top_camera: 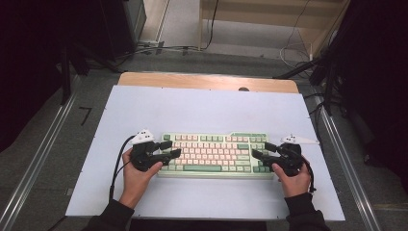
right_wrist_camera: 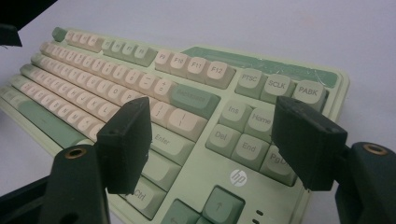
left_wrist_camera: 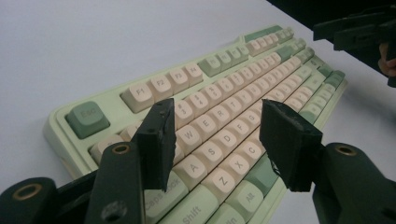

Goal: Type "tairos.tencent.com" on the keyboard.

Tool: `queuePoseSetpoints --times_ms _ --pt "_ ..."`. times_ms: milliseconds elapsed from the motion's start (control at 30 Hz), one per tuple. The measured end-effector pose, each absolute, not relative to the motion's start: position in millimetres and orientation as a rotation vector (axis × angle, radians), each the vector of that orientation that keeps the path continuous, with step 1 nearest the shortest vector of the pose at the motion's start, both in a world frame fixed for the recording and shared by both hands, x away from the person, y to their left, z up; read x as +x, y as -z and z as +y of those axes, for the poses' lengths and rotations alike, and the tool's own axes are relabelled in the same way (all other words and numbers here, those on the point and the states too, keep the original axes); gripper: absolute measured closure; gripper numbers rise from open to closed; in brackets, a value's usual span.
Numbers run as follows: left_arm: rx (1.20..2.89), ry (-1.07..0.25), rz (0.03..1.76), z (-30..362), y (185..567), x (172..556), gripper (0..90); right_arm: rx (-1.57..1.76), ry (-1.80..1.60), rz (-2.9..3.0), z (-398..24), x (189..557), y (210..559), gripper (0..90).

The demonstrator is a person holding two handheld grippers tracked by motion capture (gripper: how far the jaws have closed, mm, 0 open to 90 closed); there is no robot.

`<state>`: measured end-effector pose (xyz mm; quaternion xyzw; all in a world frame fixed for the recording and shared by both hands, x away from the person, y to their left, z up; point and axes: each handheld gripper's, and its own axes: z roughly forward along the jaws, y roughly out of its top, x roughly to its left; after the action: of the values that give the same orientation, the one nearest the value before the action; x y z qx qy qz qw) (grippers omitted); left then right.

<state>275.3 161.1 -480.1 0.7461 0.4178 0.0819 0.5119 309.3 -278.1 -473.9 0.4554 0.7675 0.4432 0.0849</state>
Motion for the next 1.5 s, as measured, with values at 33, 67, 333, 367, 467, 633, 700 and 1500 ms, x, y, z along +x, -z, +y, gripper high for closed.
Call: queuePoseSetpoints --times_ms 33,67,333,367,467,633,700,1500 --pt "1.796 -0.195 1.011 161.1 481.2 274.6 48.4 1.358 -1.322 2.289 -278.1 309.3 473.9 27.6" --pt "1.804 -0.201 1.01 161.1 481.6 274.0 51.2 1.354 -1.324 2.289 -278.0 309.1 473.8 27.6" --pt "1.887 -0.178 0.984 156.9 486.3 274.7 90.0 1.355 -1.318 2.297 -276.9 310.1 475.0 27.6" --pt "1.898 -0.183 0.989 156.2 486.1 274.7 90.0 1.355 -1.318 2.298 -276.5 310.0 475.0 27.6" --pt "1.913 -0.199 0.998 155.0 486.7 275.3 90.0 1.355 -1.32 2.297 -276.4 310.0 475.0 27.6" --pt "1.944 -0.227 1.022 154.2 489.9 276.5 90.0 1.356 -1.313 2.302 -275.8 310.3 475.4 27.6" --pt "1.948 -0.231 1.024 153.2 490.9 276.9 90.0 1.354 -1.313 2.304 -275.5 310.0 475.4 27.6" --pt "1.793 -0.238 0.965 159.4 479.0 269.6 55.6 1.336 -1.327 2.305 -273.4 309.2 474.5 27.6"
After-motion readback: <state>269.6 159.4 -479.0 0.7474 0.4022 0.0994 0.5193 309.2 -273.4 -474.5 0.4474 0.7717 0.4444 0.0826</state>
